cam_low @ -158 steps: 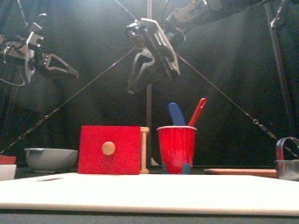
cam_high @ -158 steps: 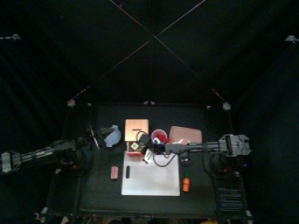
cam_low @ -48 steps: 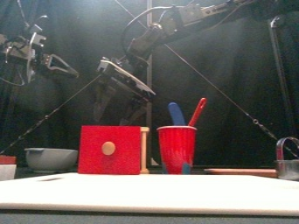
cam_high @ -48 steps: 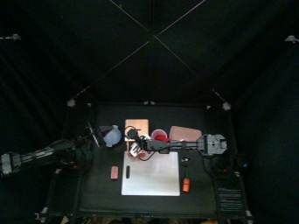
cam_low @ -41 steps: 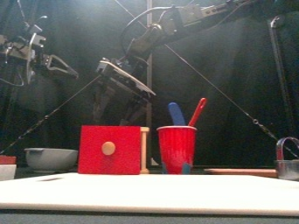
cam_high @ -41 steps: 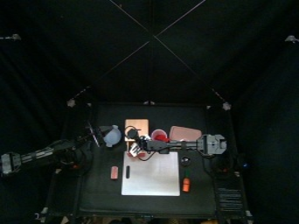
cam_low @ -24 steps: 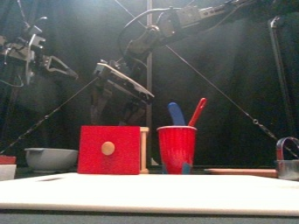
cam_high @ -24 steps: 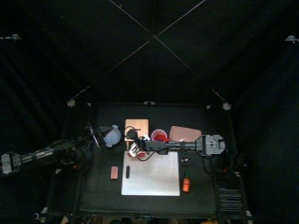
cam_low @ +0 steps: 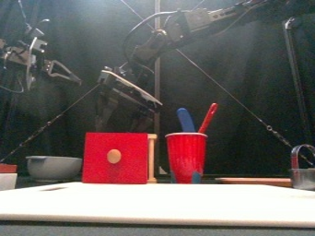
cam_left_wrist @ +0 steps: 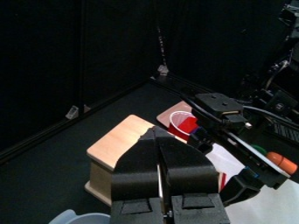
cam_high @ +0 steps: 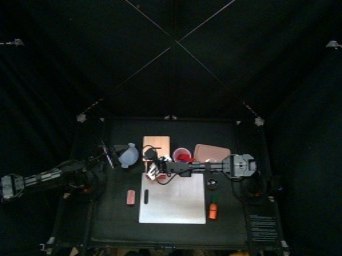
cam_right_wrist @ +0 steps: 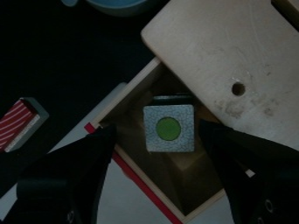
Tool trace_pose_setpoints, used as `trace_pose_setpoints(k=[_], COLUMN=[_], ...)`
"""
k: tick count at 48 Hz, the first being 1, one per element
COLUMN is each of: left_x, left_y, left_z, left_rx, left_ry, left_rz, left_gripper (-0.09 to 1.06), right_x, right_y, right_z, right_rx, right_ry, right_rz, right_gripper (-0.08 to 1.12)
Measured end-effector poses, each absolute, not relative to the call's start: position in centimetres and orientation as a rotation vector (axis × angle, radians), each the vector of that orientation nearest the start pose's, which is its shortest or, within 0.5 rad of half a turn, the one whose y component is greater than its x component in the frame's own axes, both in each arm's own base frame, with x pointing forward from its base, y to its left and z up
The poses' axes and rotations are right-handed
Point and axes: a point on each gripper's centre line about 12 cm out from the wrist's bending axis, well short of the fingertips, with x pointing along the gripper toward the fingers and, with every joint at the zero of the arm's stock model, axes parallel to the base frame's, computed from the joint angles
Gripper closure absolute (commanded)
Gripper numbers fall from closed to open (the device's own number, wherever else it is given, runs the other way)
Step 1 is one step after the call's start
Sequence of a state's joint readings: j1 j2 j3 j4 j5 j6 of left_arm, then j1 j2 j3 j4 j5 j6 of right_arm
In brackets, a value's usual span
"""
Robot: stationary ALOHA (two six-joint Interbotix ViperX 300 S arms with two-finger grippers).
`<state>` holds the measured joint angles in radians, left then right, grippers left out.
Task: Place sushi on board then cut the sushi with the knife then place the pieces on the plate
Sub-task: Grasp knife edge with left hand
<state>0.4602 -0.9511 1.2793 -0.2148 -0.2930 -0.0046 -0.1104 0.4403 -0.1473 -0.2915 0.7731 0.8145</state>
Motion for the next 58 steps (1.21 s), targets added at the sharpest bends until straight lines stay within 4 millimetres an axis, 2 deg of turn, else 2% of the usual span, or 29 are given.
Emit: trace_pose_setpoints(k=[58], left_x=[16.91], left_y=[9.15], left_z=[24.66], left_rx=[-0.219], left_ry=[-0.01], left_rz=[0.523], left_gripper=[0.9], right_x=[52.48], right_y=[-8.26], right_z=[19.15], right_rx=[0.492], right_ry=[0.911], right_rz=[-0.588], right_gripper=[0.0])
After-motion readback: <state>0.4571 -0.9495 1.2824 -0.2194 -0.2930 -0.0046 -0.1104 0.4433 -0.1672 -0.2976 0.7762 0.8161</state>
